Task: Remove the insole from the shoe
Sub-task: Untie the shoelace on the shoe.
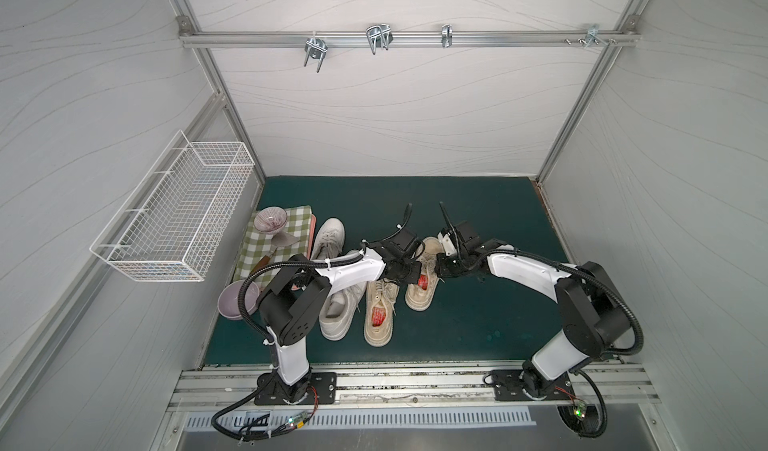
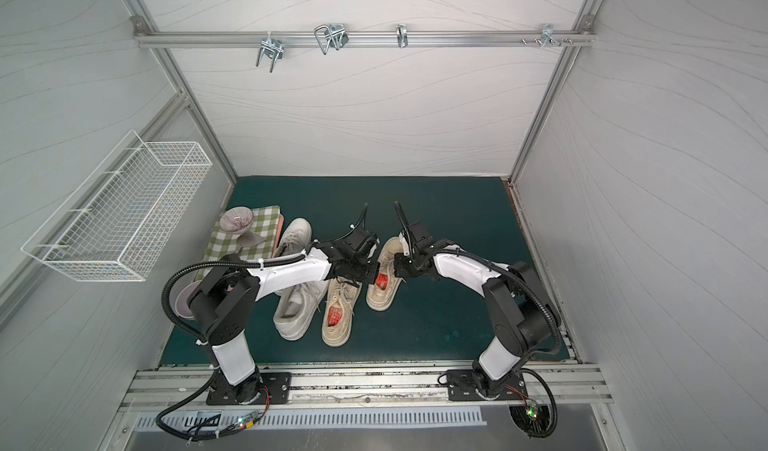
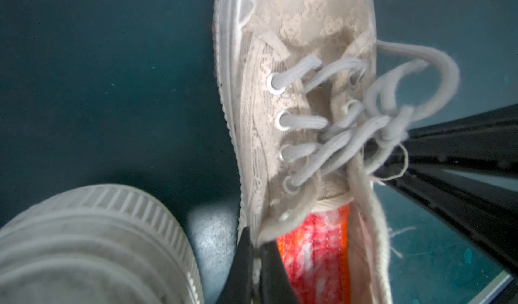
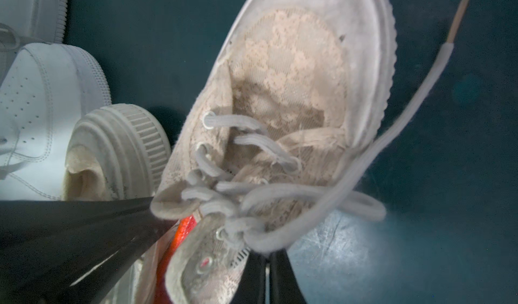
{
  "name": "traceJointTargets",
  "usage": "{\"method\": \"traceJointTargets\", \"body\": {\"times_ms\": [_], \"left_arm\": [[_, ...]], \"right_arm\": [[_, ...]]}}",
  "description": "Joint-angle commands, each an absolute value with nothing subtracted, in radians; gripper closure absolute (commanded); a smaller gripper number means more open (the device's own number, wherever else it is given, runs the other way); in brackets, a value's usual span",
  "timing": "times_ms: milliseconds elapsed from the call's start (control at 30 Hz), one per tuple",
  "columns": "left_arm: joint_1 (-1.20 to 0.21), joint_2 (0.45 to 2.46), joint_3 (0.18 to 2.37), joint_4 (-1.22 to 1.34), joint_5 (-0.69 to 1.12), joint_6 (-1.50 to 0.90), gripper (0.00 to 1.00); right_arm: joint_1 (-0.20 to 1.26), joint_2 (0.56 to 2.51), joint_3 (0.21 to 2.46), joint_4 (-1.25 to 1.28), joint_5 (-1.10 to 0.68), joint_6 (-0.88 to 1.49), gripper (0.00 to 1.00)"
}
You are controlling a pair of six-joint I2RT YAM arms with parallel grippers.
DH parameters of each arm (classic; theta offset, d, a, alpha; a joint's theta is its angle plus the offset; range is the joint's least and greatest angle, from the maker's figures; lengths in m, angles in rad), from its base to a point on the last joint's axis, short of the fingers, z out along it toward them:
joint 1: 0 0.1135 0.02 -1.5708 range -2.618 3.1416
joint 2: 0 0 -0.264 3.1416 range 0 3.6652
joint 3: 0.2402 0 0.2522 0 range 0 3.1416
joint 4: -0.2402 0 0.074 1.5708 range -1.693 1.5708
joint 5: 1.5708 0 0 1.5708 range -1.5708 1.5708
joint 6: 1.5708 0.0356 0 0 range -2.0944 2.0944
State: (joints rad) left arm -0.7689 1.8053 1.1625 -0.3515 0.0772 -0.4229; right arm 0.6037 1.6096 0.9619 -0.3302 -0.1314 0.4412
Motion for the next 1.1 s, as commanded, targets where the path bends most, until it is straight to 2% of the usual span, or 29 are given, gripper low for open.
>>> {"method": "traceJointTargets", "body": {"times_ms": [0, 167, 533, 867, 1067], "left_arm": [[-0.773, 1.751, 1.17, -0.346, 0.027, -0.435, 1.0], [-0.754, 1.742, 1.158, -0.347, 0.002, -0.465, 1.0], [-0.737, 1.744, 1.163, -0.344, 0.003, -0.481, 1.0], [-0.726, 1.742, 1.163, -0.347, 0.006, -0.486, 1.0], [-0.727, 1.75, 1.167, -0.348, 0.006, -0.495, 1.0]], "right_arm": [[0.611, 1.584, 0.956, -0.366, -0.077, 0.445, 0.97], [0.608, 1.538, 0.931, -0.394, -0.019, 0.459, 1.0], [0.577, 1.484, 0.932, -0.436, 0.008, 0.499, 1.0], [0.361, 1.331, 0.893, -0.515, -0.028, 0.487, 1.0], [0.321, 1.292, 0.89, -0.553, -0.009, 0.504, 1.0]]}}
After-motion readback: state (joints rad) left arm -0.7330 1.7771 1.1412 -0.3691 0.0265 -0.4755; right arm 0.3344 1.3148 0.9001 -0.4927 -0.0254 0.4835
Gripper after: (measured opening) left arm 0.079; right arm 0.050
